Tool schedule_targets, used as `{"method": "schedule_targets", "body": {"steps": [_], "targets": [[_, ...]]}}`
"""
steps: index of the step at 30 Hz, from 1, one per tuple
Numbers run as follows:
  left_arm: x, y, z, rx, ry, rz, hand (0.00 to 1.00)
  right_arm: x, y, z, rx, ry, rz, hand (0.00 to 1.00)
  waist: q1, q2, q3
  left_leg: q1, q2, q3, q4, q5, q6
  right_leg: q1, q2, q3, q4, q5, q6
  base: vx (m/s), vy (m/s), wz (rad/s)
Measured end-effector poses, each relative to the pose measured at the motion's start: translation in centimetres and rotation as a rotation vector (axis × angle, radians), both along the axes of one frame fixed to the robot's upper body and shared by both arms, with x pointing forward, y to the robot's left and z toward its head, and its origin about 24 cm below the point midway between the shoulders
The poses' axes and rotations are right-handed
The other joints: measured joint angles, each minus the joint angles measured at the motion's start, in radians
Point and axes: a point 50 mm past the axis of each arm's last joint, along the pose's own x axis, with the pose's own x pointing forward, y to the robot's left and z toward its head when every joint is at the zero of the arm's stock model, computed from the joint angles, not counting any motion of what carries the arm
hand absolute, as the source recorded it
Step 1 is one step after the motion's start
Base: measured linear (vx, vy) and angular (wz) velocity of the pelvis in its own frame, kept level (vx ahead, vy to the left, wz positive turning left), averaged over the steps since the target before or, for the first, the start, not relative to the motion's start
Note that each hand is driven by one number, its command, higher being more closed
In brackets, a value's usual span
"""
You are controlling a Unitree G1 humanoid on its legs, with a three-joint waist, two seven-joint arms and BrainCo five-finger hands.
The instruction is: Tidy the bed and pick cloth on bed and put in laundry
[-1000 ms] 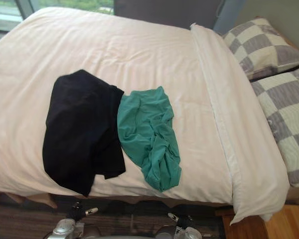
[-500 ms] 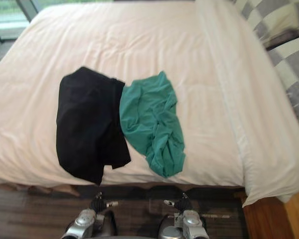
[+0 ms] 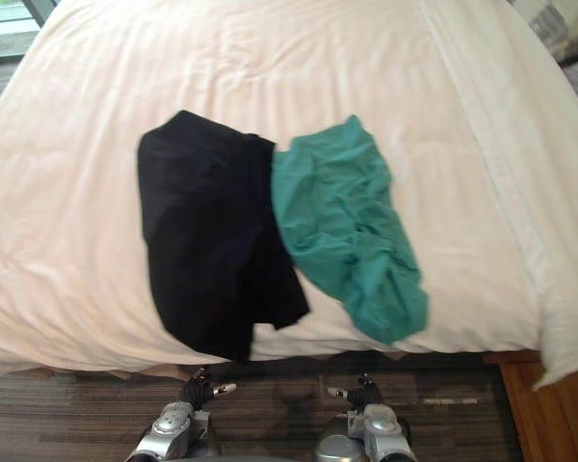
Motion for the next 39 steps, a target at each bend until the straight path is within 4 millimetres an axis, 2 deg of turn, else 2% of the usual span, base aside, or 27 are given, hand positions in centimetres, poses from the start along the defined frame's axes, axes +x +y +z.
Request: {"method": "schedule_targets", "body": {"steps": [1,2,3,5,6,8,11,14,16,18,20,25,30,32,33,35,37,39], "targets": [[-0.7,1.0,-0.1,0.019,0.015,0.016,0.00,0.5,1.3,0.2,0.013,-0.016,0.052,0.00,0.013,0.016,-0.003,0.031,0.017,0.046,-0.019,0.009,0.015,-0.018,0.011,-0.049,0.021,0.041,-0.072,0.02,0.194,-0.70],[-1.3,1.4,-0.3,0.023,0.028,0.039,0.00,1.0,2.5,0.4,0.020,-0.030,0.112,0.00,0.013,0.030,-0.011,0.061,0.029,0.079,-0.051,0.019,0.030,-0.040,0.041,-0.108,0.075,0.009,-0.070,0.02,0.150,-0.63],[-1.5,1.3,-0.3,0.020,0.032,0.040,0.00,1.2,2.9,0.5,0.020,-0.037,0.135,0.00,0.012,0.039,-0.014,0.073,0.033,0.090,-0.068,0.023,0.036,-0.050,0.064,-0.127,0.097,-0.027,-0.070,0.00,0.065,-0.43],[-1.6,0.6,-0.5,0.001,0.040,0.038,0.00,2.0,3.4,1.0,-0.003,-0.072,0.204,0.00,0.008,0.055,-0.018,0.093,0.030,0.107,-0.108,0.046,0.058,-0.062,0.165,-0.070,0.104,-0.178,-0.067,-0.05,-0.029,-0.20],[-1.6,0.2,-0.6,-0.009,0.046,0.038,0.00,2.2,3.3,1.1,-0.010,-0.083,0.209,0.00,0.003,0.059,-0.016,0.098,0.033,0.106,-0.124,0.062,0.064,-0.059,0.188,-0.032,0.086,-0.196,-0.042,-0.08,-0.074,-0.04],[-2.1,-0.7,-1.0,-0.028,0.081,0.031,0.00,1.9,3.2,1.0,-0.021,-0.076,0.220,0.00,-0.005,0.076,-0.010,0.123,0.030,0.130,-0.163,0.099,0.110,-0.028,0.201,-0.044,0.043,-0.171,-0.037,-0.07,-0.061,0.06],[-2.1,-1.4,-1.1,-0.045,0.080,0.023,0.00,1.3,1.9,0.7,-0.059,-0.058,0.222,0.00,-0.010,0.083,-0.017,0.166,0.001,0.159,-0.193,0.104,0.117,0.033,0.210,-0.055,-0.030,-0.131,-0.035,0.01,-0.002,0.03],[-1.9,-1.7,-1.0,-0.055,0.073,0.029,0.00,1.3,1.5,0.6,-0.070,-0.043,0.226,0.00,0.001,0.072,-0.027,0.186,-0.007,0.188,-0.216,0.103,0.115,0.037,0.213,-0.028,-0.073,-0.100,-0.028,0.00,0.056,-0.23],[-2.1,-1.3,-1.1,-0.048,0.078,0.033,0.00,0.8,1.7,0.3,-0.060,-0.026,0.218,0.00,0.002,0.043,-0.043,0.187,-0.017,0.202,-0.228,0.102,0.108,0.043,0.211,-0.020,-0.116,-0.072,-0.026,-0.01,0.055,-0.13],[-2.4,-1.0,-1.1,-0.042,0.086,0.035,0.00,-0.4,1.9,-0.2,-0.046,0.006,0.205,0.00,0.002,0.034,-0.048,0.205,-0.023,0.204,-0.236,0.103,0.107,0.070,0.209,-0.017,-0.143,-0.061,-0.026,0.01,0.016,-0.02],[-2.7,-1.0,-1.2,-0.041,0.095,0.037,0.00,-0.4,1.6,-0.1,-0.046,0.006,0.183,0.00,0.001,0.038,-0.048,0.228,-0.027,0.208,-0.243,0.103,0.107,0.089,0.207,-0.016,-0.147,-0.060,-0.025,0.01,0.013,-0.02],[-3.0,-1.9,-1.4,-0.079,0.103,0.068,0.00,-1.1,-1.1,-0.4,-0.027,0.029,-0.047,0.00,-0.001,0.090,-0.057,0.252,-0.036,0.205,-0.254,0.104,0.105,0.110,0.199,-0.023,-0.158,-0.058,-0.016,-0.03,0.001,0.01],[-3.8,-1.1,-1.7,-0.090,0.125,0.156,0.00,-2.5,-3.0,-0.7,0.009,0.058,-0.274,0.00,-0.002,0.094,-0.063,0.256,-0.036,0.198,-0.254,0.101,0.100,0.130,0.199,-0.026,-0.166,-0.057,-0.014,0.01,-0.002,0.04],[-5.1,0.0,-2.1,-0.102,0.163,0.265,0.00,-3.8,-4.3,-1.0,0.045,0.073,-0.471,0.00,-0.002,0.088,-0.066,0.264,-0.037,0.196,-0.254,0.100,0.097,0.144,0.199,-0.032,-0.170,-0.057,-0.014,0.03,-0.002,0.06],[-5.3,0.2,-2.1,-0.106,0.163,0.290,0.00,-4.3,-4.5,-1.1,0.053,0.081,-0.509,0.00,-0.003,0.087,-0.067,0.264,-0.037,0.195,-0.254,0.099,0.096,0.145,0.199,-0.033,-0.171,-0.057,-0.014,0.03,-0.005,0.03],[-6.3,1.5,-2.2,-0.122,0.166,0.432,0.00,-7.2,-5.6,-1.7,0.081,0.135,-0.721,0.00,-0.001,0.084,-0.069,0.271,-0.037,0.196,-0.255,0.097,0.094,0.156,0.199,-0.035,-0.177,-0.057,-0.014,0.00,0.000,0.00],[-7.1,2.4,-2.2,-0.134,0.167,0.531,0.00,-8.6,-6.1,-1.9,0.098,0.150,-0.847,0.00,-0.001,0.084,-0.070,0.274,-0.037,0.197,-0.255,0.097,0.094,0.161,0.199,-0.038,-0.180,-0.057,-0.014,0.00,-0.003,0.02],[-8.5,4.4,-2.1,-0.144,0.148,0.720,0.00,-11.1,-7.8,-1.9,0.108,0.150,-1.101,0.00,-0.001,0.087,-0.073,0.275,-0.037,0.199,-0.258,0.097,0.093,0.164,0.198,-0.041,-0.180,-0.057,-0.015,0.00,0.000,0.00]]}}
